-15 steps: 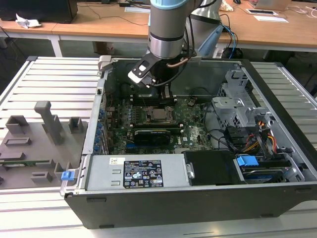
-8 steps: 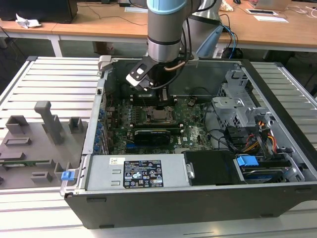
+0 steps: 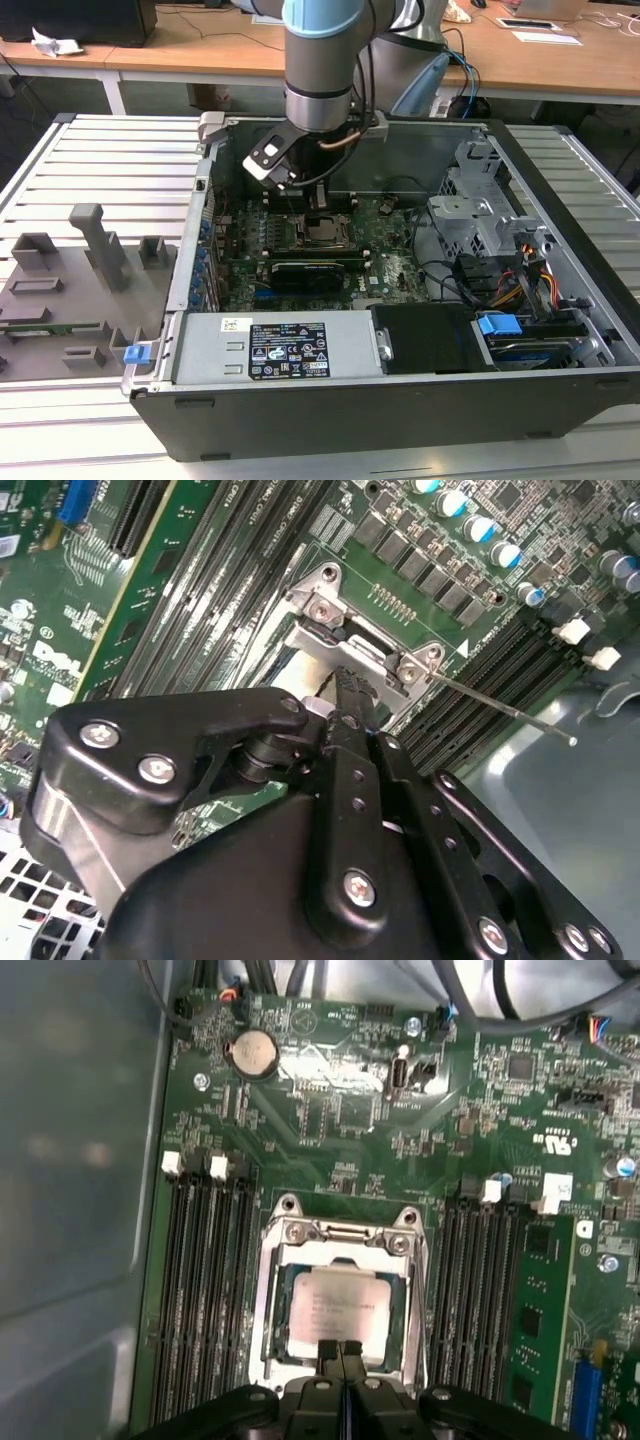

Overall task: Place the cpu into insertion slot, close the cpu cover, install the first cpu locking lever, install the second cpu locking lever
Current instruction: 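Close the cpu cover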

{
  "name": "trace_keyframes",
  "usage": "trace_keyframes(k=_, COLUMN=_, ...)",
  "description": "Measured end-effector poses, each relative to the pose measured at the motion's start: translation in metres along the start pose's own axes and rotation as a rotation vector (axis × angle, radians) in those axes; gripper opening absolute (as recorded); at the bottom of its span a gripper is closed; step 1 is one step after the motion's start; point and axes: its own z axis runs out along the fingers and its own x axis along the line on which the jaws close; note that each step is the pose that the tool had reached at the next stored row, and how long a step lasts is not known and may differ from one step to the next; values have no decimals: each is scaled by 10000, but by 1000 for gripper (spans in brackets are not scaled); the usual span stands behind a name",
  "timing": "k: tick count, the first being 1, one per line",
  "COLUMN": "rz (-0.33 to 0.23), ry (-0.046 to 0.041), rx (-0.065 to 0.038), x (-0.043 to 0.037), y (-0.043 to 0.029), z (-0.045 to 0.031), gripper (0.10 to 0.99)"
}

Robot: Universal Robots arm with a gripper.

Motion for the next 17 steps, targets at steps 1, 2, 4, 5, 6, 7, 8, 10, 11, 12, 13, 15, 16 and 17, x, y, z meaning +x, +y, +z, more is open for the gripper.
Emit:
trace_keyframes(k=1, rz=0, ry=-1, rx=-1, x=2, y=-5, z=8, gripper=106)
trace_keyframes(k=2, rz=0, ry=-1, rx=-1, x=4, y=-11, z=19, gripper=106)
trace_keyframes(k=4, rz=0, ry=-1, rx=-1, x=8, y=-20, z=49, gripper=106)
trace_keyframes(k=5, rz=-1, ry=-1, rx=0, x=10, y=-21, z=64, gripper=106)
trace_keyframes(k=6, rz=0, ry=-7, rx=0, x=11, y=-21, z=73, gripper=106)
trace_keyframes(k=7, rz=0, ry=-38, rx=2, x=14, y=-21, z=78, gripper=106)
trace_keyframes(k=8, rz=-2, ry=-45, rx=1, x=14, y=-21, z=83, gripper=106)
trace_keyframes(k=10, rz=-2, ry=-73, rx=3, x=15, y=-22, z=97, gripper=106)
trace_keyframes(k=11, rz=-2, ry=-83, rx=4, x=15, y=-22, z=103, gripper=106)
trace_keyframes(k=12, rz=-4, ry=-91, rx=6, x=14, y=-22, z=108, gripper=106)
trace_keyframes(k=13, rz=-3, ry=-91, rx=5, x=14, y=-22, z=111, gripper=106)
trace_keyframes(k=15, rz=-2, ry=-91, rx=6, x=14, y=-22, z=114, gripper=106)
trace_keyframes(k=16, rz=-3, ry=-90, rx=5, x=14, y=-22, z=116, gripper=106)
trace_keyframes(k=17, rz=-2, ry=-92, rx=3, x=15, y=-22, z=121, gripper=106)
